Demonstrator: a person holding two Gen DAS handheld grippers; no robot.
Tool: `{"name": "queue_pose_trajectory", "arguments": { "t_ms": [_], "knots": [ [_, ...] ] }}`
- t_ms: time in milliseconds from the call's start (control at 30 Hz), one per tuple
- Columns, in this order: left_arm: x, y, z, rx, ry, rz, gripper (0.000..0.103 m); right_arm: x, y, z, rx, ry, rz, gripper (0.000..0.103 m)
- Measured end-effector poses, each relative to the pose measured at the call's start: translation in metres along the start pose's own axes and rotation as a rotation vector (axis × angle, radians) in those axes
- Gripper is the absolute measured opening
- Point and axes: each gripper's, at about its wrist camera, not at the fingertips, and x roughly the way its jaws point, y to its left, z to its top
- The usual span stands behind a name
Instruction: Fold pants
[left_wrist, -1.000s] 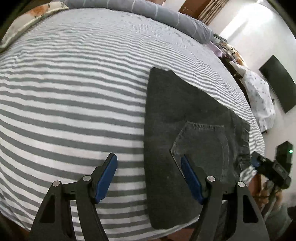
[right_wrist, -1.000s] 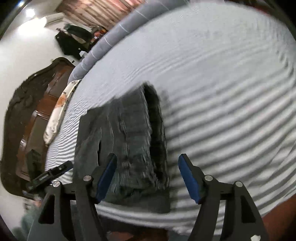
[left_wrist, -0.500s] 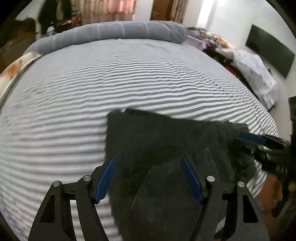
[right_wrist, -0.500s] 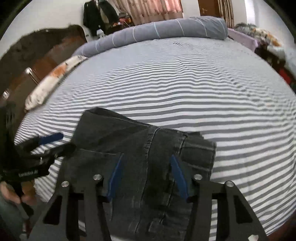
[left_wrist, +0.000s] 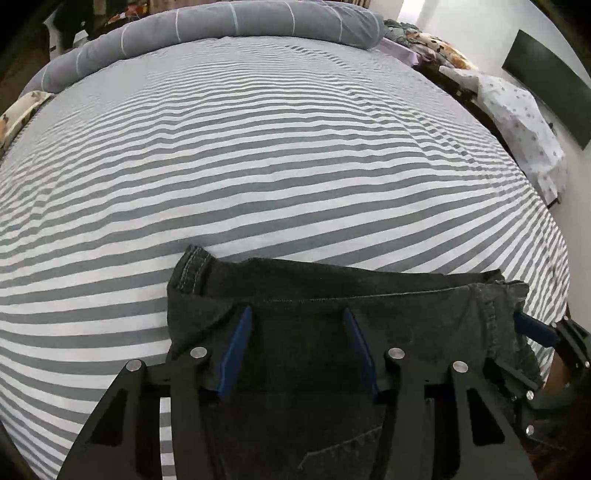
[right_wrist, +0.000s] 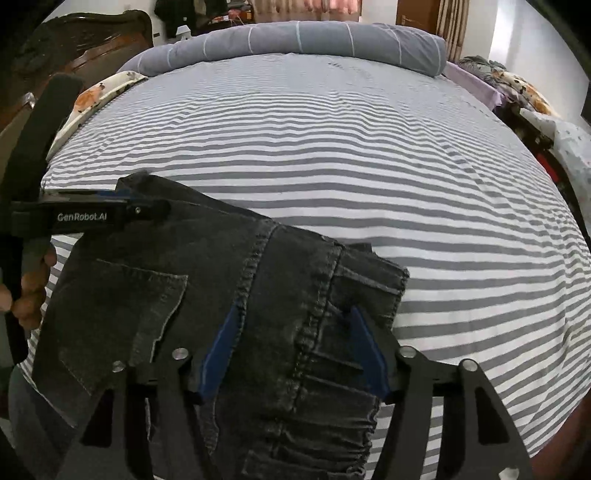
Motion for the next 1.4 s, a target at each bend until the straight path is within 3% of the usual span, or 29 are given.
{"name": "queue_pose_trajectory", "arguments": {
  "t_ms": [133, 200, 400, 667, 933, 1100, 1167, 1300, 1400],
  "knots": [
    [-0.021, -0.008, -0.012, 0.034, -0.035, 0.049, 0.052, -0.013, 0.005, -0.003, 0.01, 0.004, -0.007, 0.062],
    [-0.036, -0.011, -0.026, 0.047, -0.046, 0.035, 0.053, -0.023, 0.009, -0.008, 0.002, -0.003, 0.024, 0.062],
    [-0.069, -0.019, -0.081, 0.068, -0.033, 0.011, 0.053, -0.032, 0.029, -0.034, -0.065, 0.014, 0.017, 0.062],
    [-0.077, -0.025, -0.137, 0.152, 0.0, 0.074, 0.054, -0.046, 0.034, -0.059, -0.089, 0.016, -0.009, 0.063],
    [-0.064, -0.026, -0.153, 0.144, -0.058, 0.063, 0.064, -0.033, 0.038, -0.071, -0.108, 0.034, -0.054, 0.071],
    [-0.065, -0.028, -0.152, 0.148, -0.056, 0.072, 0.066, -0.029, 0.037, -0.069, -0.094, 0.036, -0.036, 0.077],
    [-0.069, -0.024, -0.149, 0.136, -0.049, 0.045, 0.066, -0.035, 0.031, -0.068, -0.08, 0.026, 0.004, 0.078],
    [-0.091, -0.007, -0.139, 0.07, -0.078, -0.053, 0.066, -0.051, -0.014, -0.062, 0.083, -0.023, 0.258, 0.077],
    [-0.105, 0.013, -0.131, 0.014, -0.106, -0.108, 0.066, -0.053, -0.053, -0.06, 0.215, -0.045, 0.386, 0.077]
  ]
}}
